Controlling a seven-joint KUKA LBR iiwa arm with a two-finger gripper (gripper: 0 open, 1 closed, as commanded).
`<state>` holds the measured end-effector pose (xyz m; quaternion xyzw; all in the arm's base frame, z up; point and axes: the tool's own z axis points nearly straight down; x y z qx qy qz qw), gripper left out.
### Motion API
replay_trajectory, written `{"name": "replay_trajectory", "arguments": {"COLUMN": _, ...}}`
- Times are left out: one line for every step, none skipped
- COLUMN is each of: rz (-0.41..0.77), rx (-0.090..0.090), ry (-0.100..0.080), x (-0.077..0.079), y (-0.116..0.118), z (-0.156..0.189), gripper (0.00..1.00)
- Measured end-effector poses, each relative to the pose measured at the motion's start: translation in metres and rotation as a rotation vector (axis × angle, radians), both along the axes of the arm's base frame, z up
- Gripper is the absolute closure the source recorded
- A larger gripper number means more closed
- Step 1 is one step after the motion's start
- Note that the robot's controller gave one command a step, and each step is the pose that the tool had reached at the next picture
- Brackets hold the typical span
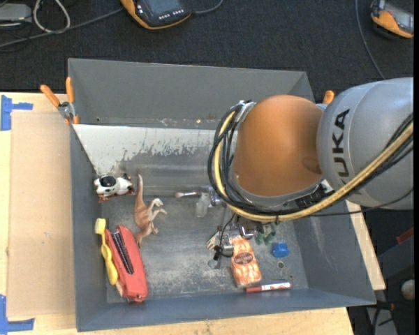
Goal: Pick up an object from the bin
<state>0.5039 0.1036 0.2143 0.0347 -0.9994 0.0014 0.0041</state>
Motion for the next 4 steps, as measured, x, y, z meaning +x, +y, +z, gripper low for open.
{"name": "replay_trajectory", "arguments": {"rz": 0.047, "rx": 0.000, "ry": -0.002, "x": 0.005, "y": 0.007, "z": -0.004, "gripper": 0.00}}
{"name": "replay_trajectory", "arguments": {"rz": 0.276, "rx": 0.002, "ry": 0.002, "x": 0.011, "y": -0.048, "z": -0.047, "gripper": 0.00}}
{"name": "replay_trajectory", "arguments": {"rz": 0.071, "rx": 0.004, "ry": -0.003, "x": 0.035, "y": -0.036, "z": -0.072, "gripper": 0.00}}
{"name": "replay_trajectory", "arguments": {"rz": 0.114, "rx": 0.002, "ry": 0.003, "x": 0.014, "y": -0.089, "z": -0.083, "gripper": 0.00}}
